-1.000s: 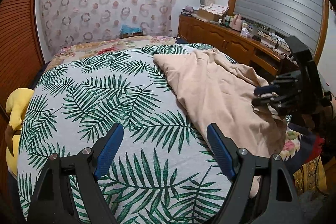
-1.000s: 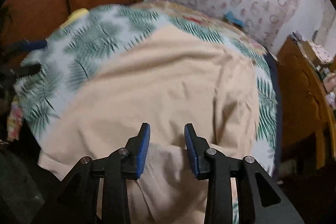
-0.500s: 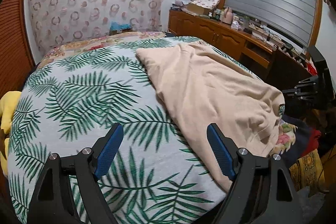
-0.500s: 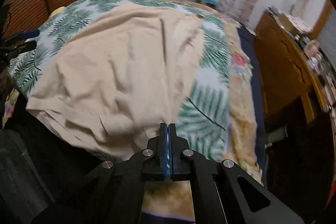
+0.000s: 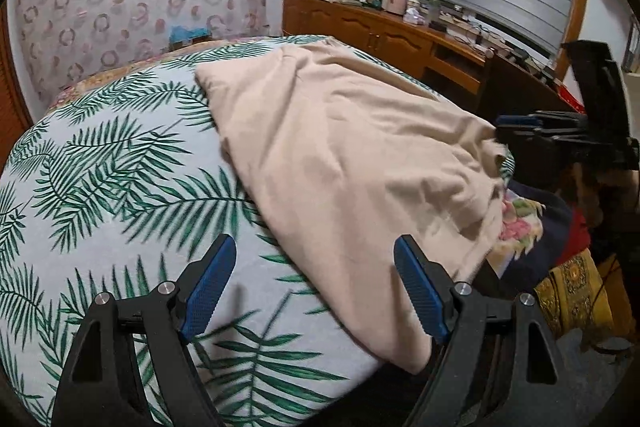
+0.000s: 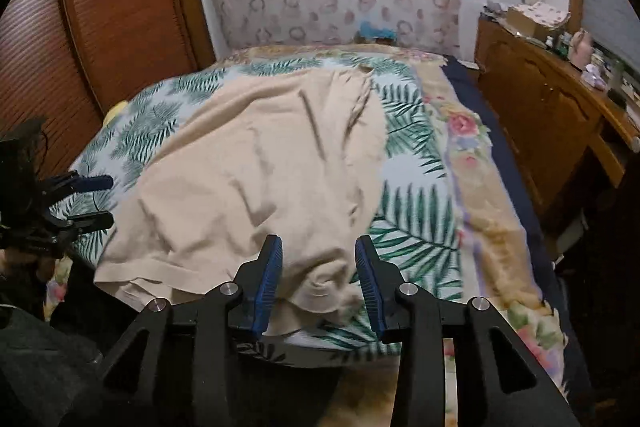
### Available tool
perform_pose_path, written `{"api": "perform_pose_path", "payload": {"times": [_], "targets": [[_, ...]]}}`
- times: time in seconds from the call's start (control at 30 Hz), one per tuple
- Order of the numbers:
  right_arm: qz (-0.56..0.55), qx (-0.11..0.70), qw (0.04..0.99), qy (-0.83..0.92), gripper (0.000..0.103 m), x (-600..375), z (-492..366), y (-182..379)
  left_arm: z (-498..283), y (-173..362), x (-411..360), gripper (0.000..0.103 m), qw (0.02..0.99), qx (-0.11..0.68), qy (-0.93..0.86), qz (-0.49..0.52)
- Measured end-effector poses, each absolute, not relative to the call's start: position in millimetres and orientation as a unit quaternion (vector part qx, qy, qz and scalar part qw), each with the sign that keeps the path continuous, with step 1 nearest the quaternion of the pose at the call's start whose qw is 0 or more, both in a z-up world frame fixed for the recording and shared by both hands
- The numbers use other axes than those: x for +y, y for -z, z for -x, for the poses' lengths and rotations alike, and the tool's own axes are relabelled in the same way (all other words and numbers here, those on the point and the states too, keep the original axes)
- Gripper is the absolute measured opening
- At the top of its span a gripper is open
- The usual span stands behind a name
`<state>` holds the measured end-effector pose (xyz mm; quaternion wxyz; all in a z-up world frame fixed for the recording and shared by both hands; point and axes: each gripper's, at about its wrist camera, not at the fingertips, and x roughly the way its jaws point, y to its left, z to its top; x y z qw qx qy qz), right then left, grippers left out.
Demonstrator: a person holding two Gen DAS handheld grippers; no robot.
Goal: Fold small clothes
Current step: 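Grasp the folded peach shirt edge with the right gripper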
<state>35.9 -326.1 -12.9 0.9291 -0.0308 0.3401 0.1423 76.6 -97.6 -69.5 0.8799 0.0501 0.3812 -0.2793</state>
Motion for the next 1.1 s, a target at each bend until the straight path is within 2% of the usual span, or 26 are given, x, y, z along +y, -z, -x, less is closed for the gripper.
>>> {"api": "perform_pose_path", "payload": {"times": [0.2,0.27,0.3,0.47,0.57,0.6,0.67,0.73,0.8,0.93,1.0,1.1], "targets": [[0.035,0.360,0.920,-0.152,0.039,-325,-37,26,-70,72,-102,0.082,0.874,0.387,0.289,-0.051],[0.041,0.361,0.919,-0.156,0.010,-327,-36,25,-70,73,-103,0.082,0.873,0.390,0.289,-0.052],[0.049,0.362,0.918,-0.153,0.007,-328,-37,24,-69,74,-103,0.081,0.872,0.391,0.290,-0.052],[0.052,0.349,0.928,-0.122,0.006,-351,-28,8,-66,75,-101,0.079,0.869,0.394,0.295,-0.050],[0.026,0.352,0.928,-0.119,0.006,-360,-27,13,-64,74,-100,0.073,0.866,0.396,0.302,-0.043],[0.020,0.353,0.927,-0.123,0.007,-359,-25,15,-63,74,-100,0.071,0.865,0.397,0.303,-0.043],[0.014,0.351,0.928,-0.124,0.017,-355,-23,17,-61,75,-102,0.065,0.863,0.400,0.307,-0.046],[0.003,0.349,0.929,-0.124,0.041,-355,-27,21,-59,76,-103,0.062,0.858,0.405,0.312,-0.044],[-0.008,0.350,0.928,-0.131,0.051,-355,-32,27,-57,78,-104,0.060,0.854,0.410,0.318,-0.042],[-0.006,0.367,0.920,-0.135,0.052,-349,-42,42,-56,81,-107,0.057,0.850,0.415,0.322,-0.049],[0.000,0.363,0.922,-0.138,0.052,-344,-42,43,-56,81,-108,0.051,0.850,0.414,0.321,-0.052],[0.001,0.361,0.921,-0.148,0.052,-337,-44,43,-54,81,-109,0.049,0.850,0.414,0.321,-0.056]]}}
